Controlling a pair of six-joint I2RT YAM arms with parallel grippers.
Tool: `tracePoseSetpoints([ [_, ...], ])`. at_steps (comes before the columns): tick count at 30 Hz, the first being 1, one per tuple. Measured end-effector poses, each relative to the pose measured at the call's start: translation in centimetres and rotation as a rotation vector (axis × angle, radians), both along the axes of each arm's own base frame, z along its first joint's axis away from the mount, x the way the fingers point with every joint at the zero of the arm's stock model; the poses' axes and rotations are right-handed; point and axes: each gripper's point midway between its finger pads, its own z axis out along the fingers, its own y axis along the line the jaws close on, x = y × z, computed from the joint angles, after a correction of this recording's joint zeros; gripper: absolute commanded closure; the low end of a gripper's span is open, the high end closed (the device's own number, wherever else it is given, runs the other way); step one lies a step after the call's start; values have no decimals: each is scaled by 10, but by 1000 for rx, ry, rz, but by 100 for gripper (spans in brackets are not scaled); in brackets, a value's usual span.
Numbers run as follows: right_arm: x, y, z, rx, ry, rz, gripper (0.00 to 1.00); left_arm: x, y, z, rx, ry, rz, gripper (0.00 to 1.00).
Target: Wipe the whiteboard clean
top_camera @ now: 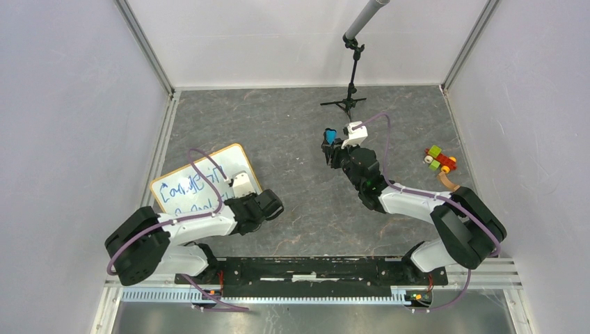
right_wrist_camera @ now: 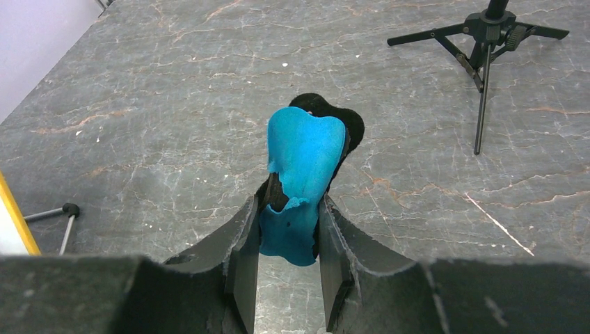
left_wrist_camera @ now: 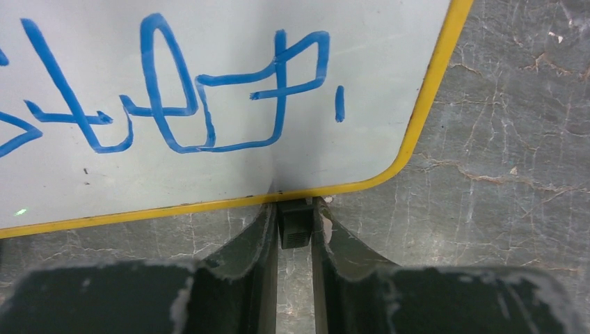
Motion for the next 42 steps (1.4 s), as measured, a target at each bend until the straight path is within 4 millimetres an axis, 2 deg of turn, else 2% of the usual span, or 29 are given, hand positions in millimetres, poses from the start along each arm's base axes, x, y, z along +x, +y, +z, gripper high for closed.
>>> tracePoseSetpoints([
  [5, 2, -4, 0, 0, 0, -11, 72, -1, -7, 0, 62, 5, -34, 93],
  [10, 4, -14, 0, -1, 0, -32, 72, 5, -33, 0, 67, 7, -75, 97],
  [18, 11, -43, 2, 5, -7, -97, 72, 29, -109, 2, -1, -6, -148, 98],
  [23, 18, -64, 2, 7, -3, -144, 72, 45, -147, 5, -39, -22, -183, 97],
  [25, 21, -72, 2, 6, 0, -163, 72, 51, -158, 6, -51, -29, -194, 90],
  [28, 23, -80, 2, -1, 4, -178, 72, 57, -171, 9, -68, -37, -211, 72],
  [31, 22, -80, -2, -15, 17, -171, 72, 59, -183, 12, -86, -35, -237, 60],
  [36, 19, -78, -8, -37, 33, -151, 72, 56, -204, 26, -153, -38, -311, 29],
  [38, 18, -77, -10, -46, 40, -138, 72, 52, -209, 43, -178, -44, -359, 21],
  [40, 18, -75, -10, -50, 43, -129, 72, 47, -213, 70, -214, -61, -425, 13],
  [42, 18, -73, -9, -52, 43, -117, 72, 41, -215, 101, -248, -92, -499, 10],
])
